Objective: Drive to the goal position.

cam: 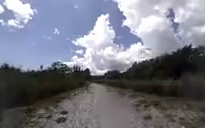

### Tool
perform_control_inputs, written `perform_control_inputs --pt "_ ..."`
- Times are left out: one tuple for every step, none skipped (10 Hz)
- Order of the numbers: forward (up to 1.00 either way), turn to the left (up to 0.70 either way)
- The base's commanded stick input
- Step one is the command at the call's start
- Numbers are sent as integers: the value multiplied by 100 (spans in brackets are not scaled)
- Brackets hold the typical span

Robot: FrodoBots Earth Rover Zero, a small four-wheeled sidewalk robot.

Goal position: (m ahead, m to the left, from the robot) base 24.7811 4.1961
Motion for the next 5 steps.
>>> perform_control_inputs --pt "70 0" --pt "70 6" --pt "70 22" --pt "70 35" --pt "70 15"
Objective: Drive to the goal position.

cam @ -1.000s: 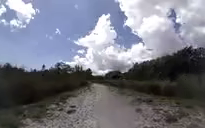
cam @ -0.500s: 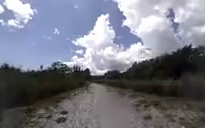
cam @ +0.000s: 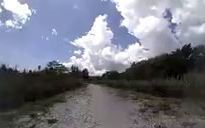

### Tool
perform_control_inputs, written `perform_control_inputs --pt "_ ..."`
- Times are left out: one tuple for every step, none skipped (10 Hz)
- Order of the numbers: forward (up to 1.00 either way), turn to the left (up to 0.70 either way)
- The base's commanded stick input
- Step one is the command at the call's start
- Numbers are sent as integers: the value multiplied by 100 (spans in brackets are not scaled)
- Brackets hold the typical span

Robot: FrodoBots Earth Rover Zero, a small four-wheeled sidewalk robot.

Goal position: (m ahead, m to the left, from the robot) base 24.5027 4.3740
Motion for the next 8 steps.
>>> perform_control_inputs --pt "70 0" --pt "70 0" --pt "70 0" --pt "70 0" --pt "70 0" --pt "70 0" --pt "70 0" --pt "70 0"
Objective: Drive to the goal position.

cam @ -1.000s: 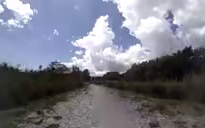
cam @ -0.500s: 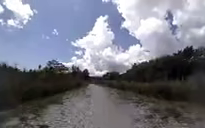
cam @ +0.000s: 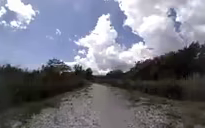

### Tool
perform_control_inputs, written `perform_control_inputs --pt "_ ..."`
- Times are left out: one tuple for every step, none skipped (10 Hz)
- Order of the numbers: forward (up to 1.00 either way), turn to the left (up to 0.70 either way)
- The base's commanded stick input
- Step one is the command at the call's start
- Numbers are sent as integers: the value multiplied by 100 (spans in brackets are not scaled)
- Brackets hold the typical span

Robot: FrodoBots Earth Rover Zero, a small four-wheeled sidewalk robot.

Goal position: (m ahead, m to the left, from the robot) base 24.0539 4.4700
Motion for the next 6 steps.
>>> perform_control_inputs --pt "70 0" --pt "70 0" --pt "70 0" --pt "70 0" --pt "70 0" --pt "70 8"
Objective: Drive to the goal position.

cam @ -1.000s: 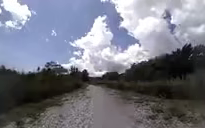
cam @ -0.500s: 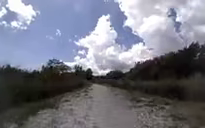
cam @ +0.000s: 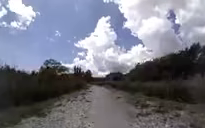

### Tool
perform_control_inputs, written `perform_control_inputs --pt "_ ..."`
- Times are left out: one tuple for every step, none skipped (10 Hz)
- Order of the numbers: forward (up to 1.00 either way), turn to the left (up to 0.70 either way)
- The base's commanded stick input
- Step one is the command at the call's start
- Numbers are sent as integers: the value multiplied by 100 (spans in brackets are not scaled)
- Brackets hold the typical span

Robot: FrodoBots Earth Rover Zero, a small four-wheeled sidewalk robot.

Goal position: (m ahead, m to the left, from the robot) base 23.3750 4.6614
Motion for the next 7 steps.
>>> perform_control_inputs --pt "70 27" --pt "70 0" --pt "70 0" --pt "70 0" --pt "70 0" --pt "70 0" --pt "70 0"
